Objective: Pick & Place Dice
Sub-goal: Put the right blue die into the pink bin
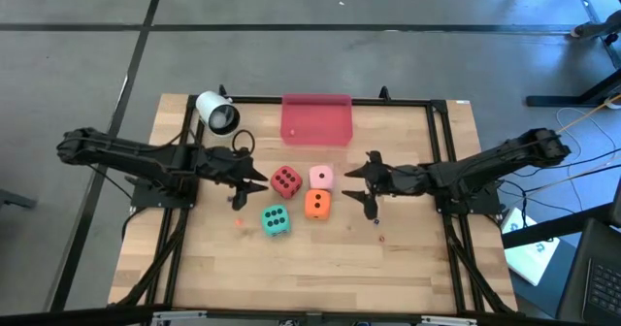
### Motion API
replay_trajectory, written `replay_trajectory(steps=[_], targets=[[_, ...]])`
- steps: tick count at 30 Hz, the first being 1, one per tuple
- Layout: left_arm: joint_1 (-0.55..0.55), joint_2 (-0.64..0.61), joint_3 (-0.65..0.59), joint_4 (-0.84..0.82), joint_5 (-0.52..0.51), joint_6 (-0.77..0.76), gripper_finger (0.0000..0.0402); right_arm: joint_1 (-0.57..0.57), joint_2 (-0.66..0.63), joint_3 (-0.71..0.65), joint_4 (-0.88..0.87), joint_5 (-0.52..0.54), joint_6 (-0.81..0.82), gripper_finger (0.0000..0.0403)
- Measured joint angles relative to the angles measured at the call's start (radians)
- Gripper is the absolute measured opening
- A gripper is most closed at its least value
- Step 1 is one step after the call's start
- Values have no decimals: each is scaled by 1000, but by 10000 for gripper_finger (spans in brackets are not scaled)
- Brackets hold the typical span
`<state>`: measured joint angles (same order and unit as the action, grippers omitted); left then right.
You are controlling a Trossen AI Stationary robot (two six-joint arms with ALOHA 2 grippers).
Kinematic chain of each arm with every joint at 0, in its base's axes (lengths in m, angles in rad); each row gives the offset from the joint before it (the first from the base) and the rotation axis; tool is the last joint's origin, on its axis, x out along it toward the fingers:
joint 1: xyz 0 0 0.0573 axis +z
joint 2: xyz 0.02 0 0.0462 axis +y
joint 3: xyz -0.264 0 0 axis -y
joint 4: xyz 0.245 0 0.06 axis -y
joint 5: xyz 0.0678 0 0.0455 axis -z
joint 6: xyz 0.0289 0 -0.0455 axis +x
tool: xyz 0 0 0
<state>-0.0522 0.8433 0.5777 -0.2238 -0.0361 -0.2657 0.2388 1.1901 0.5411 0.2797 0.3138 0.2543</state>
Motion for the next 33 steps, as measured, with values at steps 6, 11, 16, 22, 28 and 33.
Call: replay_trajectory(steps=[6,11,16,22,28,33], targets=[[-32,37,0,88,-2,8,120,39,9,0,-45,-72,0,262],[-40,88,0,115,-14,15,123,90,9,16,-153,-49,14,262],[-40,150,0,149,-17,15,120,139,9,105,-434,-45,96,262],[-40,221,1,266,-17,19,122,187,9,197,-765,-45,355,262],[-40,266,1,338,-16,67,121,215,19,181,-779,-83,606,262],[-39,277,1,357,-16,69,121,232,85,164,-782,-80,733,262]])
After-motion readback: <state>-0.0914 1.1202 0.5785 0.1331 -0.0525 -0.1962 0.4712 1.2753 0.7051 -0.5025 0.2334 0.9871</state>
